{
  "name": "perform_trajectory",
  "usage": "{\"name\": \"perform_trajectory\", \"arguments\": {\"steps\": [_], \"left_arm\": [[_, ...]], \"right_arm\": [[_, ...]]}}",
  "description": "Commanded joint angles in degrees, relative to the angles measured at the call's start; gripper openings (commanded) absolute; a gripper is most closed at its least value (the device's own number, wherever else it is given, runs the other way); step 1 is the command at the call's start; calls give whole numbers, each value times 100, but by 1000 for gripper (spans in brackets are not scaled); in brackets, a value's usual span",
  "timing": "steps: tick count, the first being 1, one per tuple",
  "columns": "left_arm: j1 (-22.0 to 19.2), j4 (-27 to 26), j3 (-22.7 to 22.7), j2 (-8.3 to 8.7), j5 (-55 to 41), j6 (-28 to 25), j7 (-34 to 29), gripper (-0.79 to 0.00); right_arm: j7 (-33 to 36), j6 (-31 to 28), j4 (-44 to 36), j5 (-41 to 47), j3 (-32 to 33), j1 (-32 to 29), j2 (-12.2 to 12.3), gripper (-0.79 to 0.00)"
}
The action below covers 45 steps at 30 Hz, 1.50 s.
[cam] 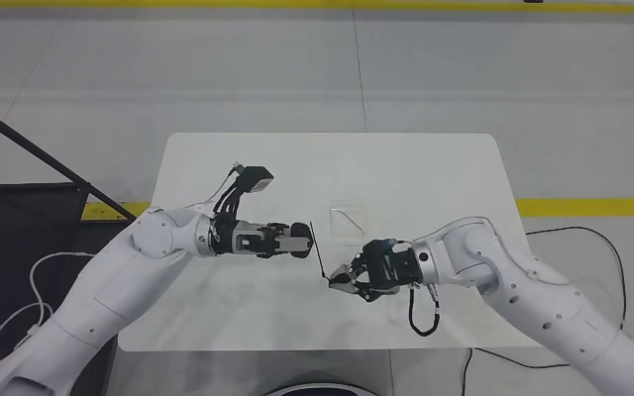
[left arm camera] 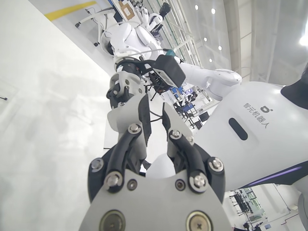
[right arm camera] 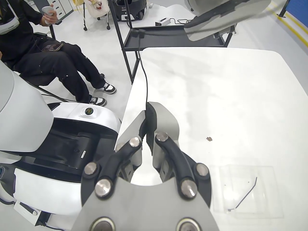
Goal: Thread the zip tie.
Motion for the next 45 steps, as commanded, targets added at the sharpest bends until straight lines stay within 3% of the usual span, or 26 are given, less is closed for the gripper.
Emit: {"name": "perform_trajectory", "arguments": {"steps": [1, 24, 34, 37, 41, 43, 45], "left_arm": [[-14, 32, 24, -9, 36, -19, 19, -554], [-241, 298, 246, -140, -29, 162, -161, -493], [-233, 290, 225, -160, -69, 203, -202, -385], [-224, 290, 216, -163, -85, 229, -228, -271], [-224, 284, 200, -169, -110, 262, -261, -222], [-226, 283, 193, -173, -103, 275, -274, 0], [-230, 292, 187, -178, -113, 289, -288, 0]], "right_arm": [[33, 1, -19, -6, 24, -25, -11, -785], [37, 1, -81, -149, 370, -304, -92, -785], [63, 1, -74, -178, 512, -414, -120, -785], [85, 6, -58, -169, 566, -440, -131, -785], [104, 28, -33, -162, 646, -494, -151, -785], [149, 102, -22, -149, 680, -518, -164, -785], [211, 172, -30, -123, 701, -539, -179, -785]]}}
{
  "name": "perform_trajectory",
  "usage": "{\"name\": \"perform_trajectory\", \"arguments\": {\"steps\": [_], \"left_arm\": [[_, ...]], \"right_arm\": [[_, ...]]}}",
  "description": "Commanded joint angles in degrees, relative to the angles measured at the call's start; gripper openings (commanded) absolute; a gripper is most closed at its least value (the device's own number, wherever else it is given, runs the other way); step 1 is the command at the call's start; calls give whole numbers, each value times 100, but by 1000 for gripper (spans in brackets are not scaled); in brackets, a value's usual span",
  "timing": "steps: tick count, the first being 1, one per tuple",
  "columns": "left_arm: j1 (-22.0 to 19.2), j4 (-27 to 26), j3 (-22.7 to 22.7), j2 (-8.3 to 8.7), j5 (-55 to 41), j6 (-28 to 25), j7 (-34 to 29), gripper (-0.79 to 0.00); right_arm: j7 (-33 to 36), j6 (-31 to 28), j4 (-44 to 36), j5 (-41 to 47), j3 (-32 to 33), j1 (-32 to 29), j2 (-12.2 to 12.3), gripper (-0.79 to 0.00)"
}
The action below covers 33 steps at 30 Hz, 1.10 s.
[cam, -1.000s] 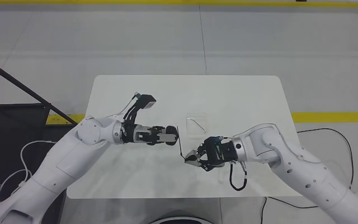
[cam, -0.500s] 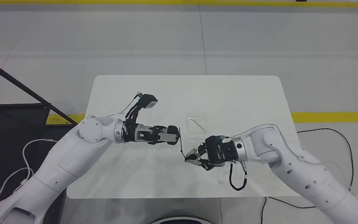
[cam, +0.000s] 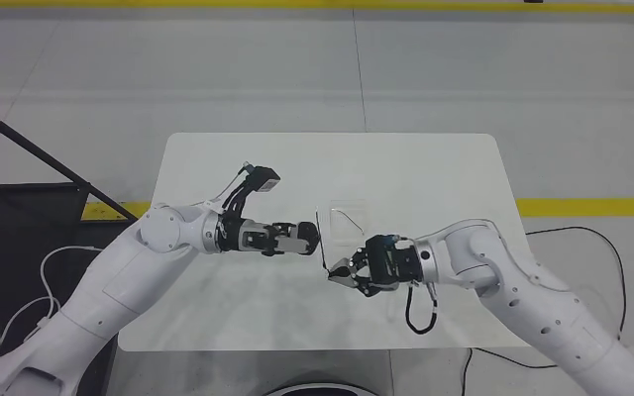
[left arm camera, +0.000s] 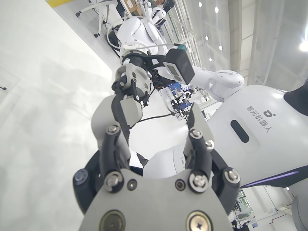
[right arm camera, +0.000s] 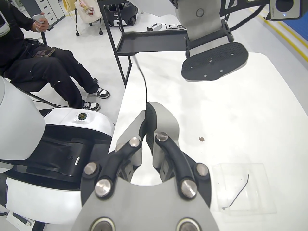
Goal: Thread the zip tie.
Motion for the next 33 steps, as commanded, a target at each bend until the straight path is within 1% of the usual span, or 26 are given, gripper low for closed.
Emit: {"name": "perform_trajectory", "arguments": {"steps": [1, 4, 10, 11, 12, 14, 16, 19, 22, 27, 33], "left_arm": [[-5, 8, -6, -6, -7, 11, -11, 0], [-9, 27, -14, -16, -16, 18, -17, 0], [-20, 56, -13, -44, -4, 22, -21, -215], [-21, 60, -14, -48, -3, 23, -23, -274], [-24, 66, -15, -52, 9, 23, -23, -369], [-26, 67, -16, -60, 22, 26, -25, -443], [-28, 70, -18, -66, 34, 33, -32, -489], [-28, 67, -25, -75, 46, 33, -32, -523], [-26, 73, -31, -82, 54, 47, -46, -511], [-15, 77, -47, -92, 65, 53, -52, -542], [4, 85, -73, -100, 65, 57, -56, -680]], "right_arm": [[65, 35, -15, 21, 17, -13, -15, -785], [157, 48, -17, 52, 41, -30, -36, -785], [357, 49, -29, 107, 71, -48, -82, -785], [389, 55, -32, 118, 76, -50, -90, -785], [416, 57, -36, 128, 82, -52, -98, -785], [466, 49, -35, 150, 95, -59, -112, -785], [506, 41, -33, 175, 113, -66, -124, -785], [562, 27, -33, 190, 141, -80, -141, -785], [601, 14, -33, 204, 173, -99, -157, -785], [652, -6, -31, 212, 226, -135, -181, -785], [700, -28, -23, 212, 281, -173, -213, -785]]}}
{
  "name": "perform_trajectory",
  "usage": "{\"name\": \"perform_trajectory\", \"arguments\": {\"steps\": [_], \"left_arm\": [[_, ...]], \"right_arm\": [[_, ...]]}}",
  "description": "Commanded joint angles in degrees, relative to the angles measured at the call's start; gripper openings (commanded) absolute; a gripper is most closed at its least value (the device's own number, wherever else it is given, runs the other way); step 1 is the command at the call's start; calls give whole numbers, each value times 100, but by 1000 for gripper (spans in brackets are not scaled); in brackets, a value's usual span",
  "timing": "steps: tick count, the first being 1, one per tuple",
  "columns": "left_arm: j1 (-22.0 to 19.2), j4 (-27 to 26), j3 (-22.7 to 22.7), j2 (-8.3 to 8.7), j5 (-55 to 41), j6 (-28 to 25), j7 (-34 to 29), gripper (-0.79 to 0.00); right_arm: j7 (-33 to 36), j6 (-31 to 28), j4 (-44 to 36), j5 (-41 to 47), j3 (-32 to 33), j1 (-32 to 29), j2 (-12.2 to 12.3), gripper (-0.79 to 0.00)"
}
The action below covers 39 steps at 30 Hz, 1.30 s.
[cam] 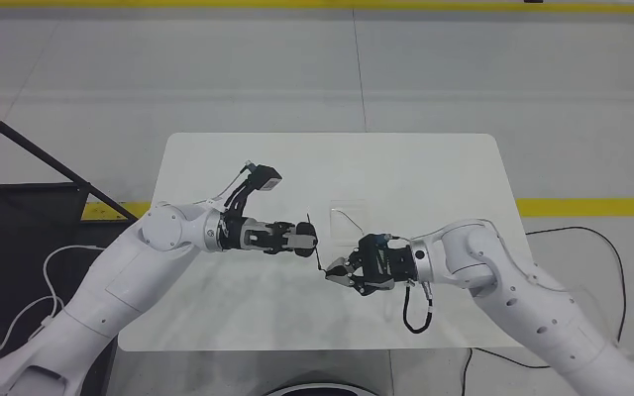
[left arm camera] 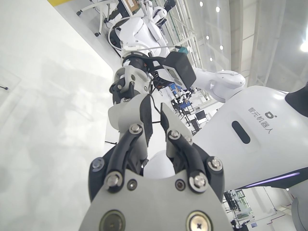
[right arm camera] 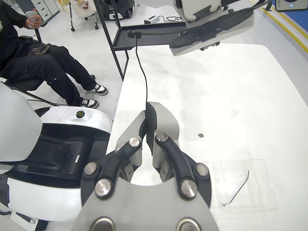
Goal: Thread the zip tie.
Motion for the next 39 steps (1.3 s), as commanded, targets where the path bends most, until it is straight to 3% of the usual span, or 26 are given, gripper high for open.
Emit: {"name": "perform_trajectory", "arguments": {"steps": [1, 4, 34, 36, 37, 39], "left_arm": [[4, 0, -11, -2, 6, -6, 6, -696], [18, 1, -24, -4, 14, -17, 16, -785], [203, -25, -293, 25, -40, -208, 208, -773], [200, -15, -286, 24, -31, -186, 185, -428], [196, -7, -283, 22, -36, -177, 177, -3], [189, 23, -291, 18, -52, -176, 176, 0]], "right_arm": [[14, -6, 2, -2, 16, -11, -11, -785], [41, -19, 5, -9, 40, -27, -27, -785], [100, -115, -70, -90, 255, -211, -75, -785], [108, -93, -71, -123, 300, -220, -71, -785], [115, -31, -94, -150, 338, -240, -67, -785], [118, 35, -202, -202, 439, -310, -45, -785]]}}
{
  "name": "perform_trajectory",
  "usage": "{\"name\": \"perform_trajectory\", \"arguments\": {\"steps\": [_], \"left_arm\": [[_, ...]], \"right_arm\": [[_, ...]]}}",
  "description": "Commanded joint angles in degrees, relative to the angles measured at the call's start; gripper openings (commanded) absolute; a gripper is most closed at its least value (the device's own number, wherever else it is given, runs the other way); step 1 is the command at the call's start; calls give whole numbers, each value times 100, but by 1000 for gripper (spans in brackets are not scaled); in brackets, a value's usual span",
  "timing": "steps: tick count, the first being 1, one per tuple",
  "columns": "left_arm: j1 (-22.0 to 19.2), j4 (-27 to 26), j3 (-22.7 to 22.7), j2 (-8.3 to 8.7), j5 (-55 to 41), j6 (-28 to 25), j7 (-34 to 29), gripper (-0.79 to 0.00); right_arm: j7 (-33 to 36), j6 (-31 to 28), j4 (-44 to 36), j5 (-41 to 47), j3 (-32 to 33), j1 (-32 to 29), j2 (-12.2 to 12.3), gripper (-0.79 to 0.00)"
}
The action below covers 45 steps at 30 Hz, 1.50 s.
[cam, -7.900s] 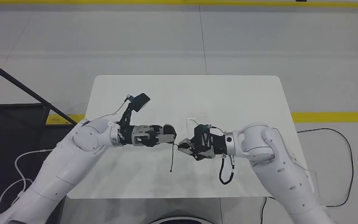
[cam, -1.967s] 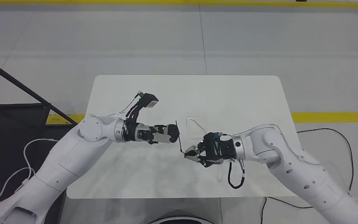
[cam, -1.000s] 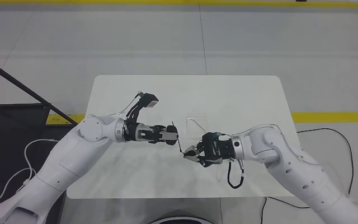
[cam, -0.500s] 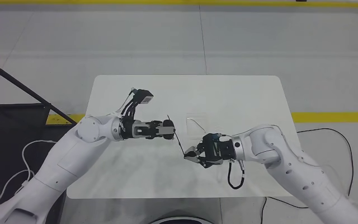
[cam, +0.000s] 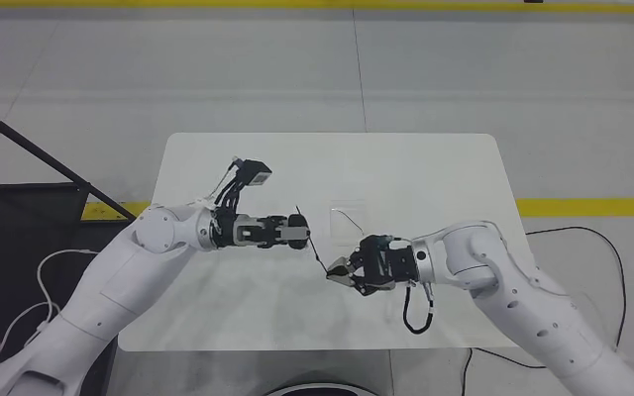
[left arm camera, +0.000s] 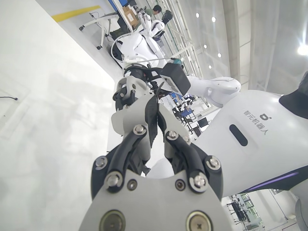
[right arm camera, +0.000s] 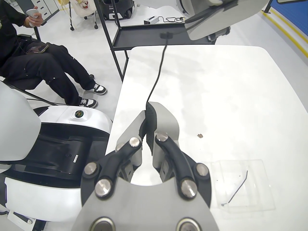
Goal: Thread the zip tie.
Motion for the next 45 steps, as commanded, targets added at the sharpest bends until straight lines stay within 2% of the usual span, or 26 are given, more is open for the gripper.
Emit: {"name": "perform_trajectory", "arguments": {"steps": [1, 5, 8, 13, 16, 20, 23, 35, 36, 39, 45], "left_arm": [[-5, 43, -17, -4, -25, -10, 10, 0], [6, 142, -85, -5, -7, -70, 71, 0], [42, 279, -185, -5, 94, -258, 259, 0], [162, 548, -407, -6, 347, -668, 691, 0], [254, 587, -545, -11, 661, -660, 1138, 0], [408, 453, -675, -17, 1013, -557, 1586, 0], [465, 392, -701, -20, 1066, -517, 1625, 0], [465, 392, -701, -20, 1066, -517, 1625, 0], [465, 392, -701, -20, 1066, -517, 1625, 0], [465, 392, -701, -20, 1066, -517, 1625, 0], [465, 392, -701, -20, 1066, -517, 1625, 0]], "right_arm": [[5, 76, -113, -59, 130, -85, 33, -785], [228, 591, -487, -240, 496, -387, 144, -785], [643, 1161, -940, -373, 834, -691, 254, -785], [1807, 2611, -1890, -690, 1302, -1204, 388, -785], [2585, 3601, -2370, -1061, 1404, -1374, 402, -785], [3361, 4297, -2721, -1495, 1291, -1343, 357, -785], [3614, 4278, -2800, -1431, 1107, -1244, 301, -785], [3609, 4250, -2800, -1451, 1096, -1253, 301, -785], [3714, 4103, -2797, -1617, 1022, -1256, 300, -785], [4620, 4530, -2878, -2111, 652, -1026, 198, -785], [5916, 4923, -2321, -2214, -451, 188, -306, -785]]}}
